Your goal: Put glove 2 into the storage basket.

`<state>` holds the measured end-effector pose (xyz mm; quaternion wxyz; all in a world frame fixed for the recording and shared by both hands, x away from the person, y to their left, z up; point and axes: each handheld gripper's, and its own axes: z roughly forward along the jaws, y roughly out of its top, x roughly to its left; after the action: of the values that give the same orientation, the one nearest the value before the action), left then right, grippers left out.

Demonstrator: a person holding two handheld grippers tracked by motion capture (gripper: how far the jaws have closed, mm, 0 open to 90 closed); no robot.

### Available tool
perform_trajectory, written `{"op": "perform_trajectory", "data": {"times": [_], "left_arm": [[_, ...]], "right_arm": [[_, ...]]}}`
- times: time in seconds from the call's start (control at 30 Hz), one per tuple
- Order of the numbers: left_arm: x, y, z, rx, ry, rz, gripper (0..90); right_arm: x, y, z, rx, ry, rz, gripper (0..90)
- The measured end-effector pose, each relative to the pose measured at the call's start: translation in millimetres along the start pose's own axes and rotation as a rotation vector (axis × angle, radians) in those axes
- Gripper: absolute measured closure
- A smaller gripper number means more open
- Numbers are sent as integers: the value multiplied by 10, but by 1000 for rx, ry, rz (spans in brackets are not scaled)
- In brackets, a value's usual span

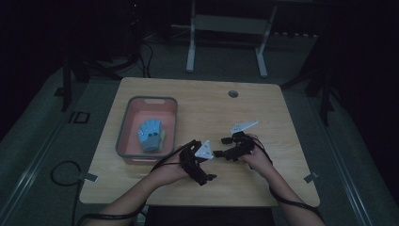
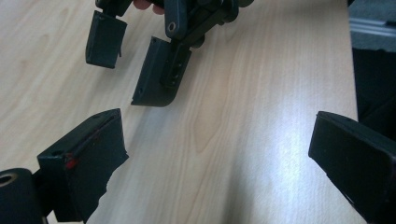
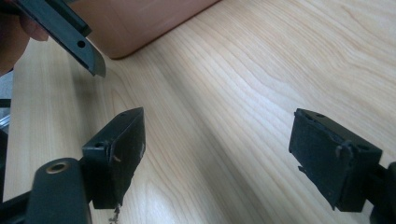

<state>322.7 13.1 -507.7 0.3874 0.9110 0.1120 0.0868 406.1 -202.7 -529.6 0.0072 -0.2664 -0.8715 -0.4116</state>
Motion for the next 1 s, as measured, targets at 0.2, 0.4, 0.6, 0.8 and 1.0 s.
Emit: {"op": "perform_trajectory", "data": {"times": [0.2,0.4,0.6,0.8,1.0], "left_arm": [[-45,-26,120,17,-21,10,41],[-72,-28,234,24,-32,18,41],[-76,-56,313,29,-37,21,42],[-82,-88,397,34,-41,15,42],[-89,-95,456,44,-49,22,41]], "right_arm": [[-36,-105,-56,-4,-25,8,180],[-48,-205,-74,-3,-33,17,180],[-70,-287,-76,-1,-34,26,179],[-67,-367,-75,1,-35,23,171],[-67,-398,-63,6,-44,12,169]]}}
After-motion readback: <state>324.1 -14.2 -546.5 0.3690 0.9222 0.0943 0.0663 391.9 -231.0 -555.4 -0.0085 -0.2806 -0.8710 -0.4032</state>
